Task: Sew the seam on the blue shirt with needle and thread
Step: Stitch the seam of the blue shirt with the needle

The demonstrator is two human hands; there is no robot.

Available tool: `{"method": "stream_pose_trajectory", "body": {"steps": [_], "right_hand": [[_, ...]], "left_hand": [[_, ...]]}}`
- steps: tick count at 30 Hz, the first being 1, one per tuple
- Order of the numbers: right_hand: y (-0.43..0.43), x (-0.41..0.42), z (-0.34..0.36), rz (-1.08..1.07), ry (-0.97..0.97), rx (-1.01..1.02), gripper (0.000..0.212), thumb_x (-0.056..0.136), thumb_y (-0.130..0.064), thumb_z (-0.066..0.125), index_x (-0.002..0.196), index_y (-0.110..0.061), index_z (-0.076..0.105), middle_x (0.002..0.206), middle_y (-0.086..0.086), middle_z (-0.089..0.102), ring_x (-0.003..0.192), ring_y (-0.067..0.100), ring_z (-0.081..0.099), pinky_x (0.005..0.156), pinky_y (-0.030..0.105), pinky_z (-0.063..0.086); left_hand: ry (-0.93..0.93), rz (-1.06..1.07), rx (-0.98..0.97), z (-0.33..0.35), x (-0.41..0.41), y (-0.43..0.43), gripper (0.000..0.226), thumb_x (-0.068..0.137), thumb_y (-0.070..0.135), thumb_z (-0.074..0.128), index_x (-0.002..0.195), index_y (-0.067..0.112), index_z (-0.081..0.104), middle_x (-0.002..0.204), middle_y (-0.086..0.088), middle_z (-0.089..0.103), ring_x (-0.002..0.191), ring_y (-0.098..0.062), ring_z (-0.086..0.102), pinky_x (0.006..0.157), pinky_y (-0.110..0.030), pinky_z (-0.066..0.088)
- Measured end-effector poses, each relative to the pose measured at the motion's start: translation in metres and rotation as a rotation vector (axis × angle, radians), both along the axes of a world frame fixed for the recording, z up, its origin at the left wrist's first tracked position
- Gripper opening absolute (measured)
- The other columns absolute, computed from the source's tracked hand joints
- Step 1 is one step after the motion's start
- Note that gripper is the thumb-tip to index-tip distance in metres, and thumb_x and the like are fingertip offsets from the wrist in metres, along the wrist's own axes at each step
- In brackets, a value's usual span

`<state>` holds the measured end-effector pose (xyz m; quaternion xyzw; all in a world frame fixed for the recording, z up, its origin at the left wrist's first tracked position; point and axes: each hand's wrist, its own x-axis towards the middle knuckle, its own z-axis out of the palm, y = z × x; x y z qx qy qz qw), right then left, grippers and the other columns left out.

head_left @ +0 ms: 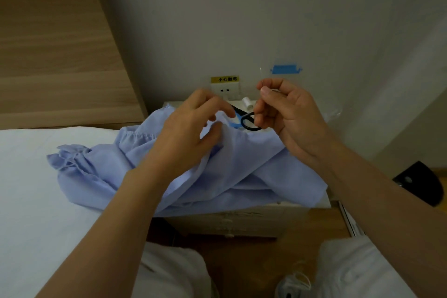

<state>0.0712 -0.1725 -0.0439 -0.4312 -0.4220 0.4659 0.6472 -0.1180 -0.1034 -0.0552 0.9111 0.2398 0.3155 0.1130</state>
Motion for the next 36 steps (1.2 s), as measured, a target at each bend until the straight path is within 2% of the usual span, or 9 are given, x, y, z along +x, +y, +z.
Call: {"method": "stream_pose_trajectory", "body": {"steps": [3, 6, 11, 15, 19, 22, 26, 29, 36], "right_hand": [[0.001, 0.0, 0.0, 0.007, 0.008, -0.007, 0.012, 0.099, -0.005, 0.046, 0.096, -0.01, 0.057, 0.062, 0.0, 0.062, 0.053, 0.012, 0.059, 0.055, 0.021, 0.049], [0.002, -0.003, 0.002, 0.022, 0.016, -0.011, 0.011, 0.099, -0.005, 0.045, 0.098, -0.008, 0.056, 0.062, 0.001, 0.062, 0.052, 0.012, 0.059, 0.055, 0.021, 0.05], [0.003, -0.002, 0.002, 0.023, 0.034, -0.024, 0.011, 0.099, -0.005, 0.046, 0.099, -0.008, 0.056, 0.062, 0.0, 0.063, 0.051, 0.011, 0.058, 0.052, 0.02, 0.049], [0.004, -0.004, -0.001, 0.044, 0.039, -0.053, 0.01, 0.099, -0.006, 0.046, 0.098, -0.009, 0.056, 0.062, 0.0, 0.064, 0.051, 0.012, 0.059, 0.054, 0.021, 0.05], [0.005, -0.004, -0.001, 0.044, 0.06, -0.088, 0.011, 0.099, -0.006, 0.047, 0.093, -0.01, 0.056, 0.069, 0.002, 0.066, 0.054, 0.013, 0.062, 0.054, 0.02, 0.049], [0.005, -0.004, -0.002, 0.067, 0.068, -0.104, 0.011, 0.098, -0.004, 0.048, 0.092, -0.007, 0.056, 0.079, 0.004, 0.068, 0.057, 0.014, 0.065, 0.052, 0.019, 0.048], [0.003, -0.006, -0.005, 0.101, 0.008, -0.13, 0.008, 0.097, -0.003, 0.05, 0.095, -0.003, 0.059, 0.075, 0.004, 0.064, 0.062, 0.018, 0.068, 0.055, 0.02, 0.051], [0.002, -0.007, -0.006, 0.095, -0.092, -0.143, 0.009, 0.095, -0.003, 0.054, 0.091, -0.007, 0.062, 0.07, 0.005, 0.062, 0.064, 0.02, 0.069, 0.057, 0.021, 0.053], [0.003, -0.003, -0.014, 0.016, -0.241, -0.177, 0.008, 0.092, -0.006, 0.061, 0.089, -0.012, 0.065, 0.07, 0.0, 0.068, 0.066, 0.016, 0.07, 0.064, 0.022, 0.055]], "left_hand": [[0.123, -0.077, 0.136, 0.007, 0.003, -0.004, 0.03, 0.091, 0.019, 0.038, 0.107, 0.028, 0.062, 0.111, -0.011, 0.055, 0.079, -0.016, 0.058, 0.058, -0.033, 0.054], [0.231, -0.104, 0.194, 0.008, 0.004, -0.003, 0.04, 0.086, 0.017, 0.037, 0.109, 0.025, 0.07, 0.106, -0.015, 0.057, 0.073, -0.022, 0.061, 0.048, -0.04, 0.052], [0.201, -0.021, 0.139, 0.003, 0.002, 0.001, 0.037, 0.085, 0.019, 0.04, 0.1, 0.013, 0.073, 0.093, -0.009, 0.063, 0.068, -0.023, 0.061, 0.052, -0.037, 0.053], [0.122, 0.029, 0.177, 0.005, 0.0, 0.001, 0.023, 0.081, 0.002, 0.058, 0.094, 0.01, 0.074, 0.088, -0.005, 0.07, 0.075, -0.02, 0.066, 0.065, -0.024, 0.05], [0.02, 0.05, 0.217, 0.006, 0.0, -0.003, 0.021, 0.082, -0.004, 0.06, 0.095, 0.006, 0.074, 0.089, -0.009, 0.072, 0.078, -0.024, 0.068, 0.068, -0.028, 0.054], [-0.029, 0.076, 0.225, 0.006, 0.0, -0.004, 0.021, 0.084, -0.006, 0.061, 0.096, 0.005, 0.074, 0.092, -0.01, 0.072, 0.079, -0.024, 0.069, 0.07, -0.028, 0.052], [-0.04, 0.083, 0.219, 0.005, -0.002, -0.002, 0.016, 0.085, -0.001, 0.063, 0.093, 0.006, 0.075, 0.089, -0.008, 0.072, 0.077, -0.022, 0.069, 0.068, -0.028, 0.052], [-0.026, 0.05, 0.194, 0.006, -0.004, -0.001, 0.012, 0.087, 0.006, 0.064, 0.091, 0.008, 0.075, 0.084, -0.005, 0.072, 0.072, -0.016, 0.067, 0.067, -0.023, 0.05], [0.037, -0.05, -0.014, 0.007, -0.01, -0.004, 0.005, 0.082, 0.017, 0.069, 0.085, 0.014, 0.073, 0.083, 0.0, 0.066, 0.069, -0.009, 0.062, 0.065, -0.026, 0.054]]}}
